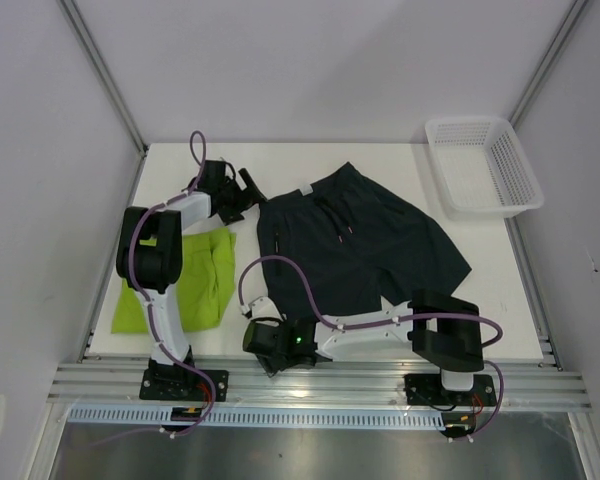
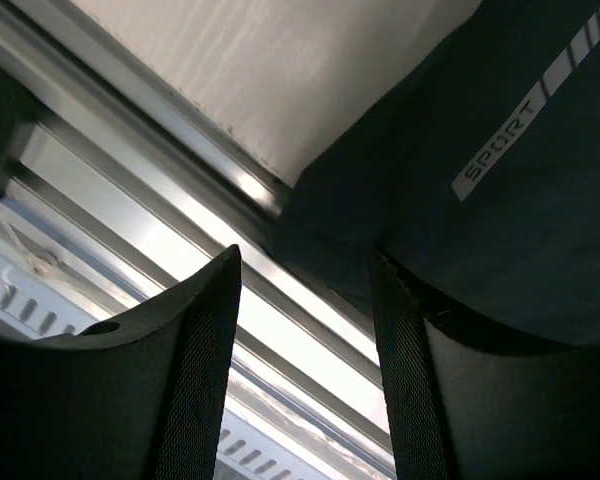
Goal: Fold and stack the shorts
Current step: Flatten the shorts out
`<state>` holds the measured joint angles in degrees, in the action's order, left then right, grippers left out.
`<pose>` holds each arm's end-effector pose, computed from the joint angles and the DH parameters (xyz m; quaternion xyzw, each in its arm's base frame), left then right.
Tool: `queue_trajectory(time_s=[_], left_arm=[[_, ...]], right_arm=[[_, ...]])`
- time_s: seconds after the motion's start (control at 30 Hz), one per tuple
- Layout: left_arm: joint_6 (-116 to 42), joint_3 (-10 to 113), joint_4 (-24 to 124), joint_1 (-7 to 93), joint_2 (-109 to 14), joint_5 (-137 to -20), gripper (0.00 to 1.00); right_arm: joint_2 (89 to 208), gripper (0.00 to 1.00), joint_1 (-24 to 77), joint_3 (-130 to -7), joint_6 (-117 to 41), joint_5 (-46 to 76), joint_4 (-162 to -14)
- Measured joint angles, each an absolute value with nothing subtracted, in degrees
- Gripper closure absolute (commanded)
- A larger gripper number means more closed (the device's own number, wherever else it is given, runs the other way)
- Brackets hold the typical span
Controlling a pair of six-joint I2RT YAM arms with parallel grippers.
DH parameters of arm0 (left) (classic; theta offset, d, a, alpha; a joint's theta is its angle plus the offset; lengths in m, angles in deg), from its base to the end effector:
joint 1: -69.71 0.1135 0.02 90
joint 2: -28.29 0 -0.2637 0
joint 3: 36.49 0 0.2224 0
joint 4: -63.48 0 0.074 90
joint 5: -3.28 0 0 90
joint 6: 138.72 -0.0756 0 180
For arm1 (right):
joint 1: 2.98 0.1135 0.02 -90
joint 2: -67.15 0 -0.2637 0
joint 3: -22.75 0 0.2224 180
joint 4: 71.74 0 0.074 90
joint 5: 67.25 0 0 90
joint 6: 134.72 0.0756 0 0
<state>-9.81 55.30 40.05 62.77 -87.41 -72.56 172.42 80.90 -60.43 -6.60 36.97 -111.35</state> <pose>0.4320 -0.0712 0.1527 -0.2115 0.9010 -0.2463 0.2877 0.0574 0.3613 0.1546 -0.3462 0.8983 0.1540 0.2226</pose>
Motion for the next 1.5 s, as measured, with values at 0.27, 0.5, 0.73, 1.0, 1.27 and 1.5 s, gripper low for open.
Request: queue_trajectory(time_s=[0.27, 0.5, 0.73, 1.0, 1.27, 1.5], left_arm=[[-10.2, 53.2, 41.4, 62.8, -86.2, -72.5, 0.01], [-10.2, 51.4, 43.0, 62.8, -85.2, -72.5, 0.01], [-10.2, 50.9, 43.9, 62.8, -85.2, -72.5, 0.02], [-10.2, 50.7, 44.4, 62.8, -85.2, -72.3, 0.05], [-10.2, 50.7, 44.4, 62.8, -85.2, -70.4, 0.28], [-9.9, 50.7, 46.3, 62.8, -85.2, -67.6, 0.38]], right_arm=[[173.9, 0.51, 80.3, -62.7, -5.4, 40.0, -112.2], [176.4, 0.67, 79.9, -63.9, -4.5, 41.4, -112.4], [176.5, 1.00, 80.2, -63.9, -3.1, 42.7, -112.8], [172.6, 1.00, 80.7, -59.5, -2.7, 43.0, -112.6], [169.7, 1.00, 79.9, -56.4, -2.7, 41.4, -111.4], [169.1, 1.00, 78.8, -55.3, -2.1, 39.8, -109.9]])
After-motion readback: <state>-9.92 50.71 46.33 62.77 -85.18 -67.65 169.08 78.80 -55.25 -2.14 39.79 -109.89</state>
